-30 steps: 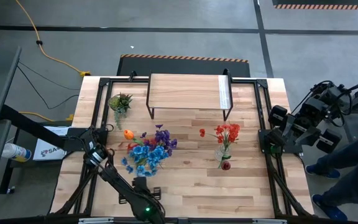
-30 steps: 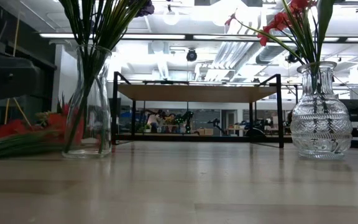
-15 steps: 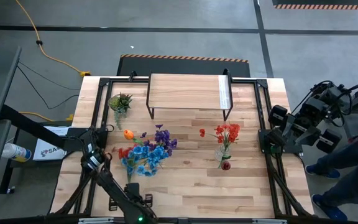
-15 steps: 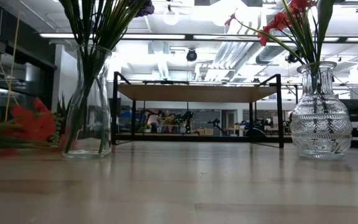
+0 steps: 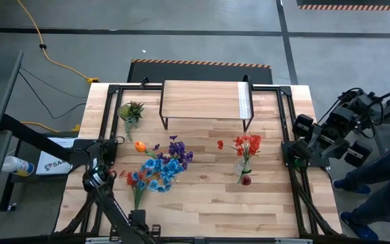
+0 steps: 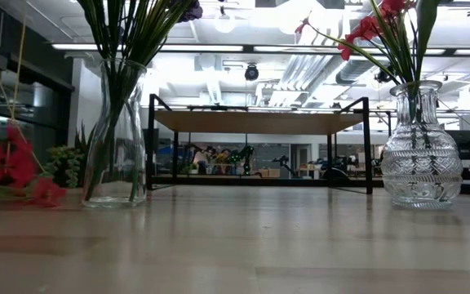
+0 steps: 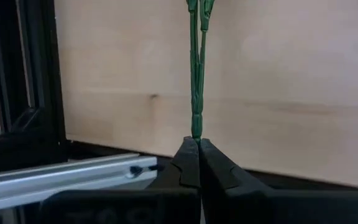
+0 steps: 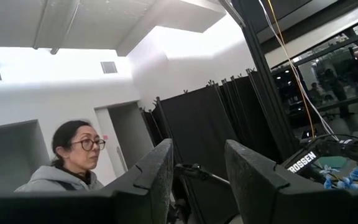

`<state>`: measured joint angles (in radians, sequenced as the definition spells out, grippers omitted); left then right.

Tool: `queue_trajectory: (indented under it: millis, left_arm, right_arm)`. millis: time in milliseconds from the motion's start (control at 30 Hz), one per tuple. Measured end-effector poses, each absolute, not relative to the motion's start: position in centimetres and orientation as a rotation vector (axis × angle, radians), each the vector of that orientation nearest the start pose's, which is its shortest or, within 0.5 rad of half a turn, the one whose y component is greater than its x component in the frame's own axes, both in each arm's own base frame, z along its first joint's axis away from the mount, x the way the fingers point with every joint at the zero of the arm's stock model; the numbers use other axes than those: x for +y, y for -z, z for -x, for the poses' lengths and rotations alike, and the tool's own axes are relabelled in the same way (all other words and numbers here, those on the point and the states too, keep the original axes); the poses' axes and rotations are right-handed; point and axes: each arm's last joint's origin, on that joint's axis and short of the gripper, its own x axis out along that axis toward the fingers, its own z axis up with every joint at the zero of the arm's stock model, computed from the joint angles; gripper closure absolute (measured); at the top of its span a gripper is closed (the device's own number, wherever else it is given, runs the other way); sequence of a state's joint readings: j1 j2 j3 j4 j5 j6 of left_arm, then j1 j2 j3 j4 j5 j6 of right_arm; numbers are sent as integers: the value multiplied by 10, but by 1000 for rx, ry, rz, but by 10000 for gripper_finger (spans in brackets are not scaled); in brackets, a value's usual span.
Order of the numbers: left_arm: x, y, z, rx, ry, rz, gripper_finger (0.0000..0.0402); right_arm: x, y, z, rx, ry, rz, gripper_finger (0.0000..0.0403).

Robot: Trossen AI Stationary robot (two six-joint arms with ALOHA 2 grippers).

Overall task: Pick and place flowers into a vace then onto a shelf
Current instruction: Put the red flower into the right transparent bin

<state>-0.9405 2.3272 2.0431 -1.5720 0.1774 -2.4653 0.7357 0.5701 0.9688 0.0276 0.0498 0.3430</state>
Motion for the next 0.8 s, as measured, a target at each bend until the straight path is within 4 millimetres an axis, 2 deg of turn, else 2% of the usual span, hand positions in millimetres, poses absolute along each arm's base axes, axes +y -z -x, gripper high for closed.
queue_trajectory:
  millis: [333, 800]
  left_arm:
    - [-355, -202, -243, 1367, -1423, 964, 375]
    - [-382, -241, -222, 1448, -1242, 1051, 375]
  right_arm:
    - [58, -436, -66, -286, -740, -484, 265]
    - [57, -437, -66, -290, -732, -483, 265]
